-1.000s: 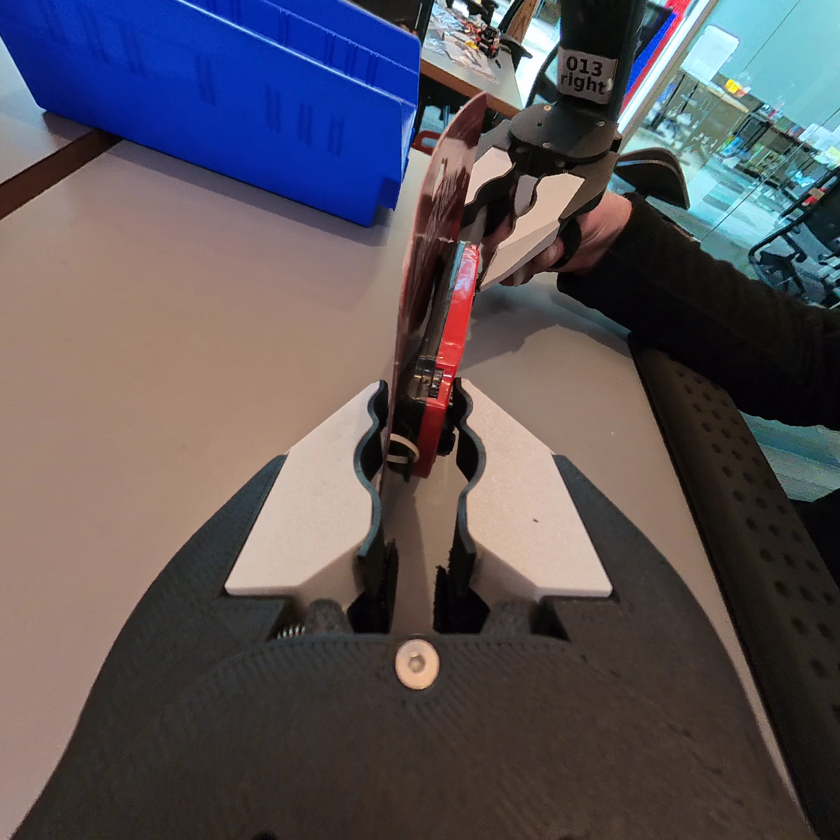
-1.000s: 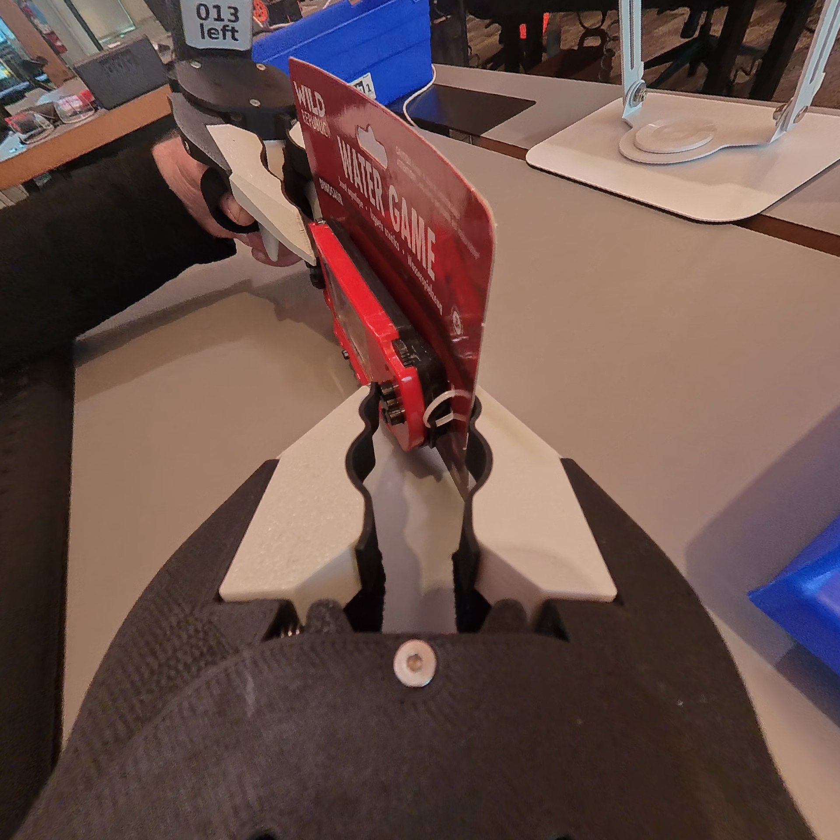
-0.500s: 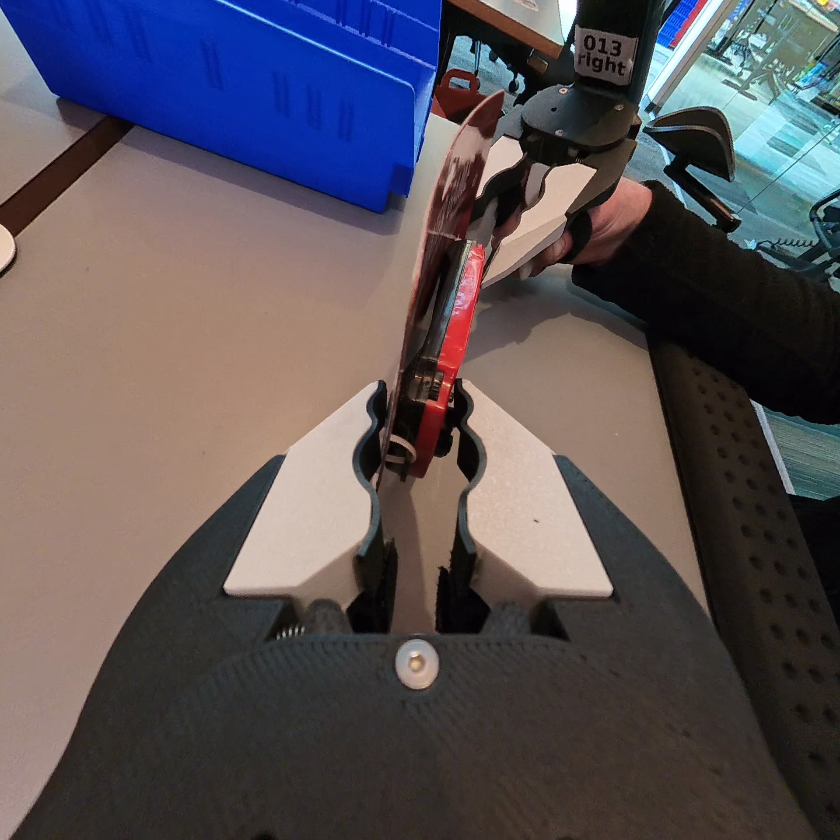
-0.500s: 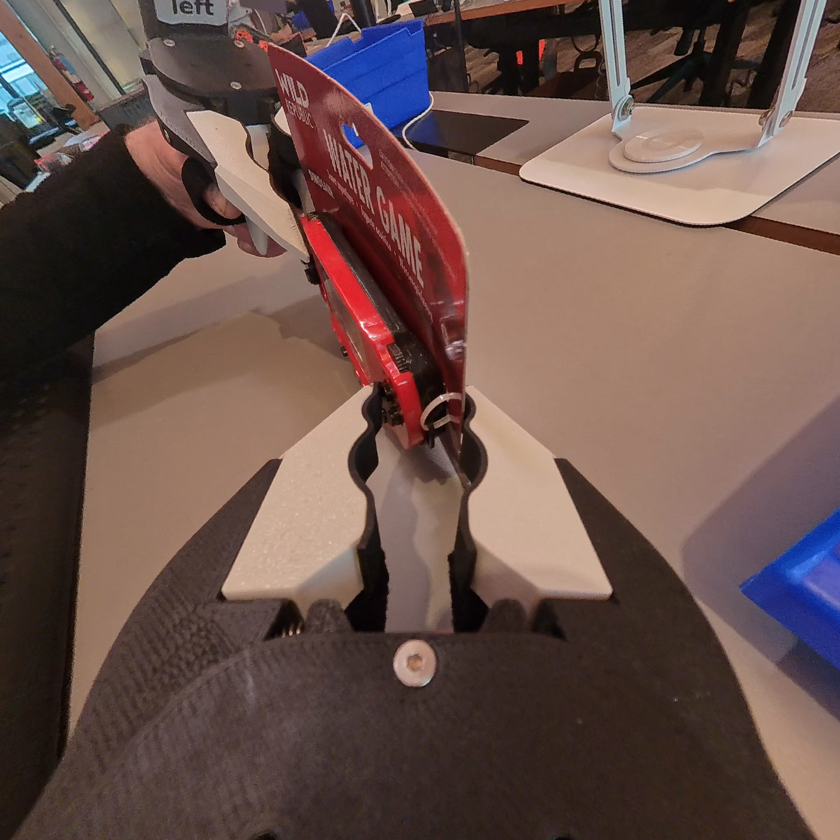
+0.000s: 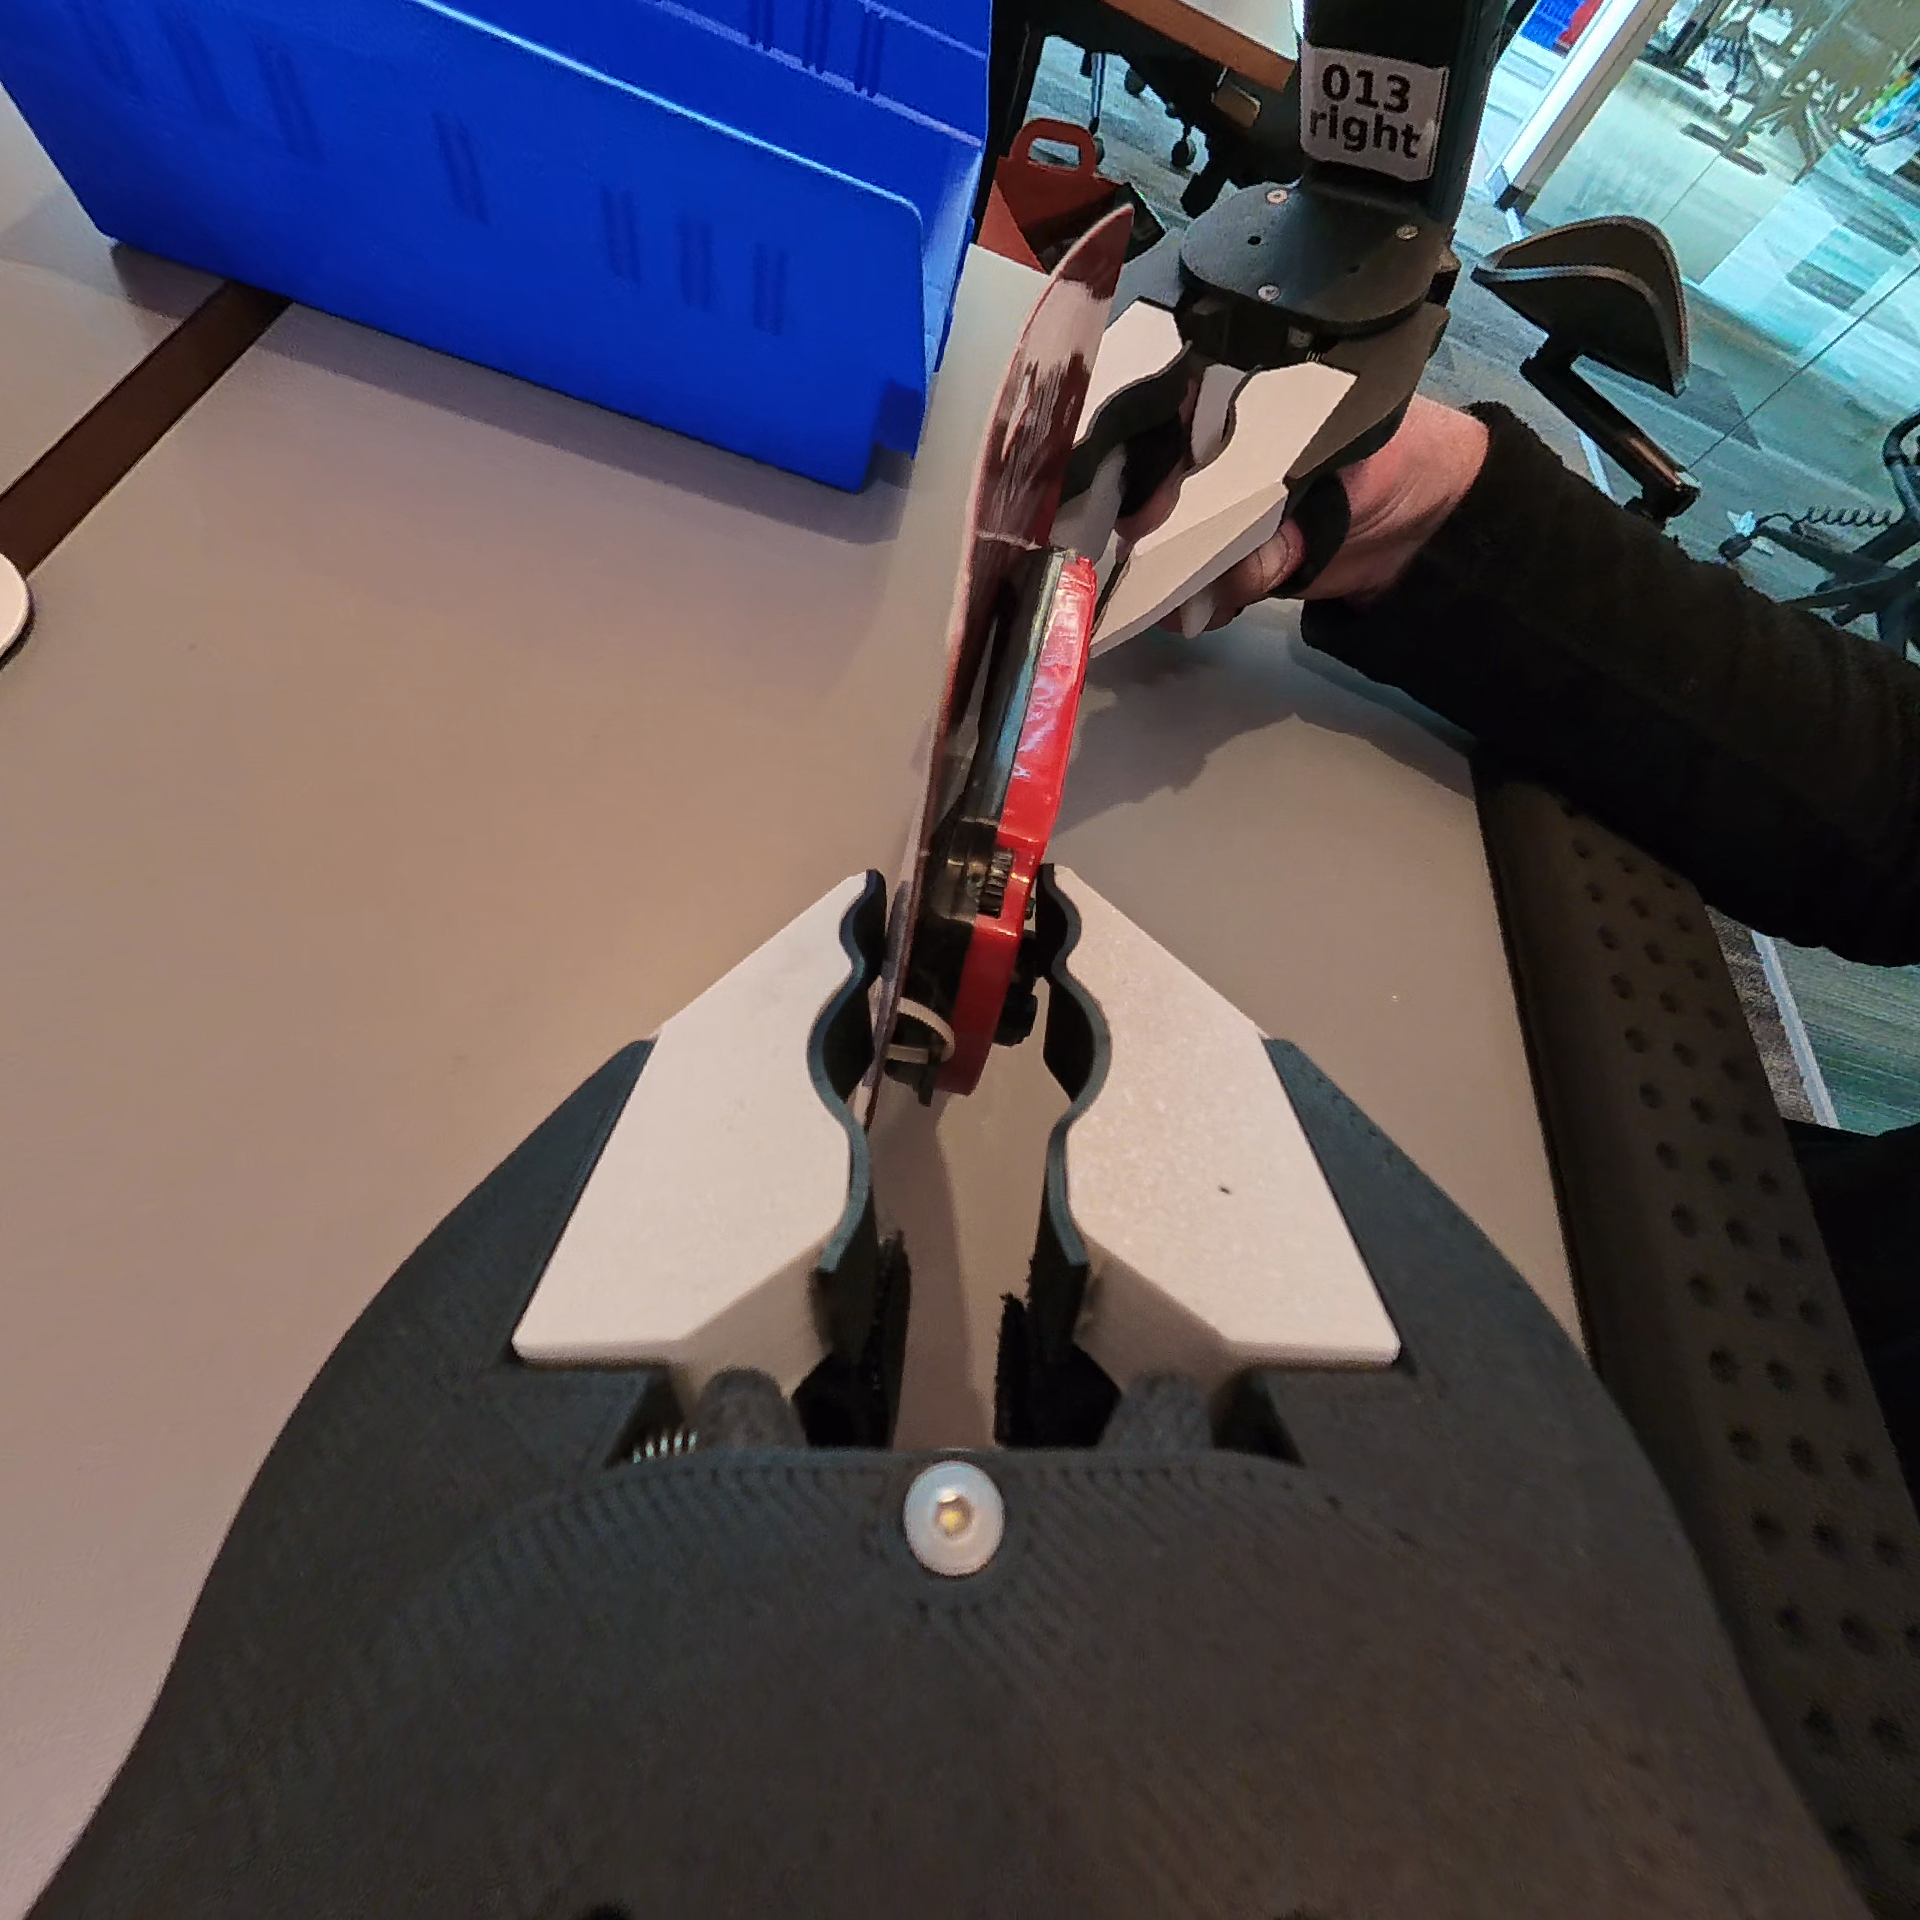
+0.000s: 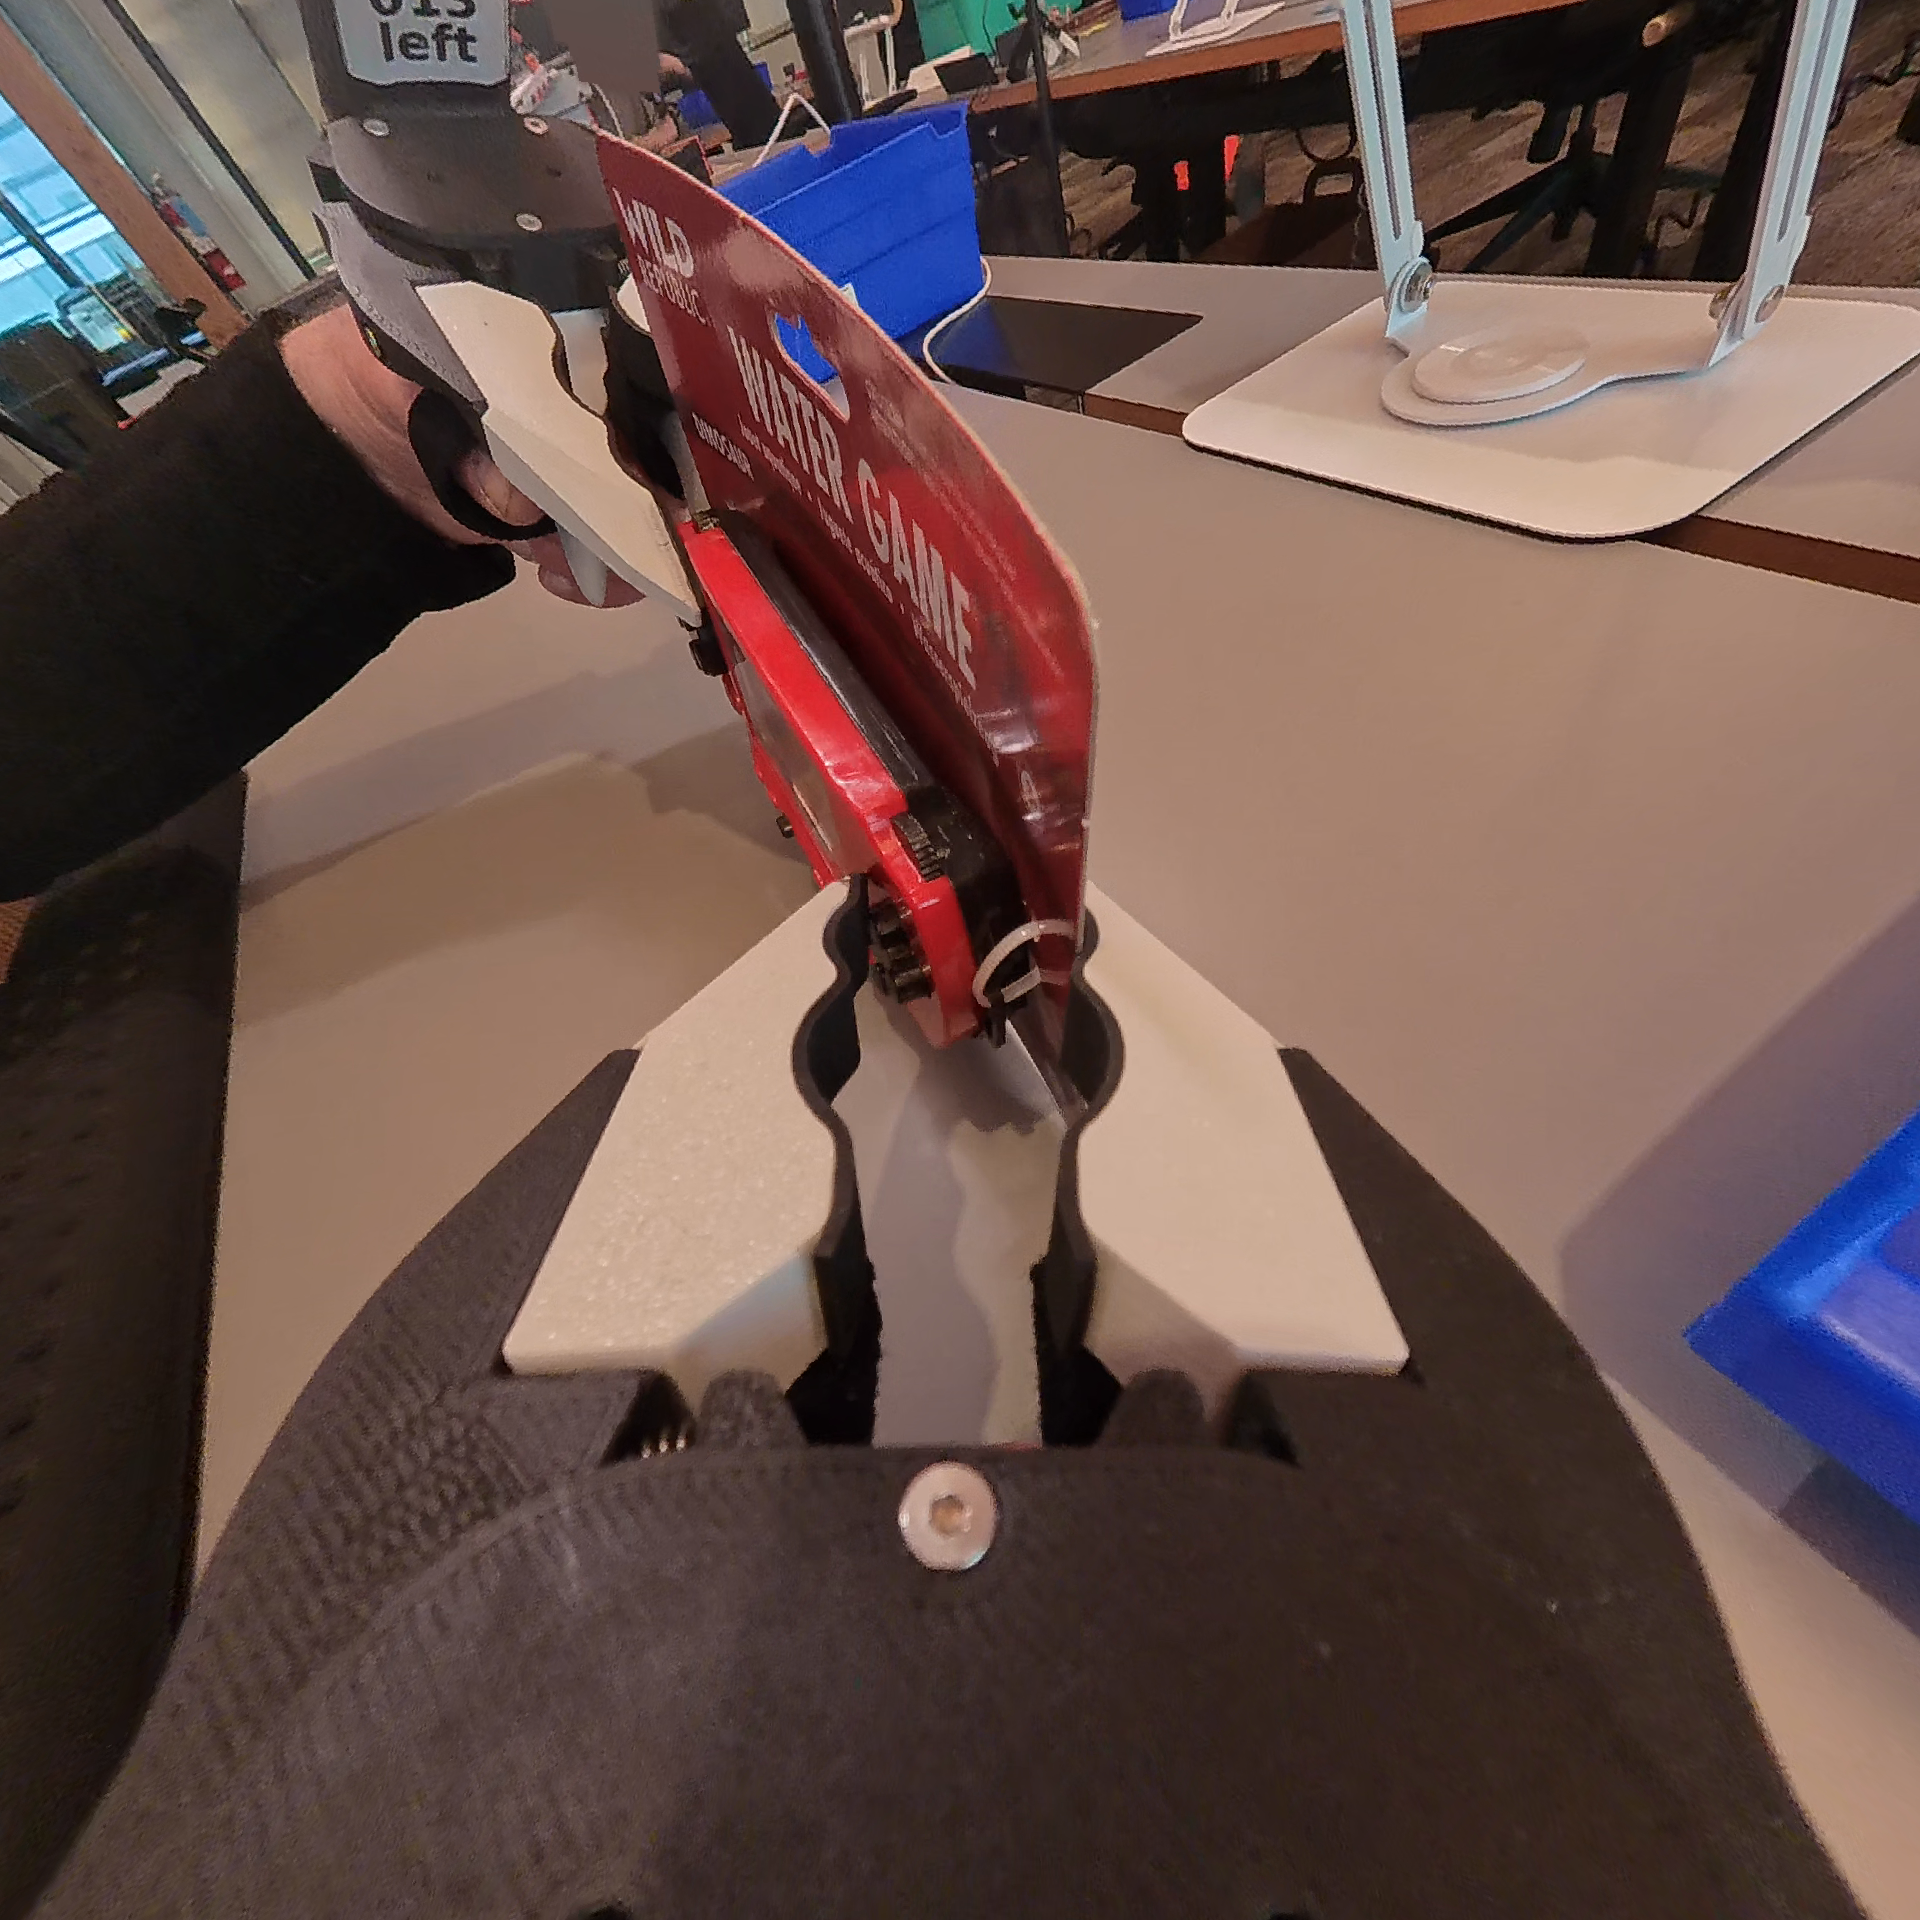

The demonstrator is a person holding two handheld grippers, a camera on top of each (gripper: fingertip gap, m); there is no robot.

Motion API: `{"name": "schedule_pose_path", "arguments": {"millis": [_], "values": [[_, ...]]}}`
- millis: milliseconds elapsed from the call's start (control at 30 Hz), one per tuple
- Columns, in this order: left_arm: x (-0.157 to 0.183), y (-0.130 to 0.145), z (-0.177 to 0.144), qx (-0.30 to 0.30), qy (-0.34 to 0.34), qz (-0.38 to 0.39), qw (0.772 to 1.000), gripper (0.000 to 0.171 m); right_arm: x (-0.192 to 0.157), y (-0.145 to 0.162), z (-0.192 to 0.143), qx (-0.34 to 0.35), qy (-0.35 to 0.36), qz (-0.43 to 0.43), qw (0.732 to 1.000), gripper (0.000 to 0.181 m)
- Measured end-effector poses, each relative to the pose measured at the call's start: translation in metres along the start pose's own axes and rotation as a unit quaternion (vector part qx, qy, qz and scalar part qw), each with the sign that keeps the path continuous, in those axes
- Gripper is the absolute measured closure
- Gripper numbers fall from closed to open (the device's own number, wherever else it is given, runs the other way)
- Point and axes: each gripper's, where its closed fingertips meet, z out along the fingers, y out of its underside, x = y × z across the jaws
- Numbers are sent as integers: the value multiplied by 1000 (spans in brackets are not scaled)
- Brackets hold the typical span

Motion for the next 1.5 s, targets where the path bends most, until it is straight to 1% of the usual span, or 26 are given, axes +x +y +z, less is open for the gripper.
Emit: {"name": "schedule_pose_path", "arguments": {"millis": [1233,1500], "values": [[0,-3,1,2,-14,0,1000,145,2,-1,-1,2,1,4,1000,150],[-1,-5,1,3,-23,4,1000,142,-3,3,0,-16,-7,-7,1000,156]]}}
